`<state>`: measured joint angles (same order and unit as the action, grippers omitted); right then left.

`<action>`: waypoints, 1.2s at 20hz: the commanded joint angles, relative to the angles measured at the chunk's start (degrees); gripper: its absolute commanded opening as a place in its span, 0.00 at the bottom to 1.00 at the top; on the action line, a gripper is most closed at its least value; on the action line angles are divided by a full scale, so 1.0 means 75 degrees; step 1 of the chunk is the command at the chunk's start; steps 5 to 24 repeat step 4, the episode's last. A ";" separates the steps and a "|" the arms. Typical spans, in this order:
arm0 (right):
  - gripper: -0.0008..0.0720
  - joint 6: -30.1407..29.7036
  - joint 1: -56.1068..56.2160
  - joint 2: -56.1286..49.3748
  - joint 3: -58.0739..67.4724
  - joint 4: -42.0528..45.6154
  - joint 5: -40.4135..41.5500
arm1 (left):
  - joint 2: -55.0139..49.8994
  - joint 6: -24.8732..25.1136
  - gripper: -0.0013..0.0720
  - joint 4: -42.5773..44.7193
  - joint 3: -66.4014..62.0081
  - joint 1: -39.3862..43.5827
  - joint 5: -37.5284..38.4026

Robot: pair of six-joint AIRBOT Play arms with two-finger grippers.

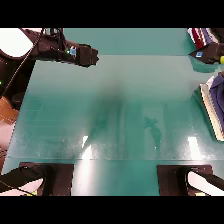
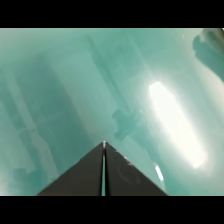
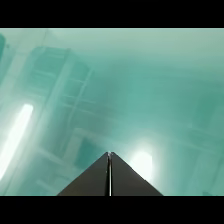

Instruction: Fold the shirts.

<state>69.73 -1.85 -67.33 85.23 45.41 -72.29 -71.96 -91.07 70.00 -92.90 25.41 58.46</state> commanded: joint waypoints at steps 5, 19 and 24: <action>0.04 -0.0017 0.0326 0.0003 0.0009 -0.0026 0.0017 | -0.0006 -0.0003 0.06 0.0003 0.0000 0.0003 -0.0408; 0.04 -0.0017 0.0326 0.0003 0.0009 -0.0026 0.0017 | -0.0006 -0.0003 0.06 0.0003 0.0000 0.0003 -0.0408; 0.04 -0.0017 0.0326 0.0003 0.0009 -0.0026 0.0017 | -0.0006 -0.0003 0.06 0.0003 0.0000 0.0003 -0.0408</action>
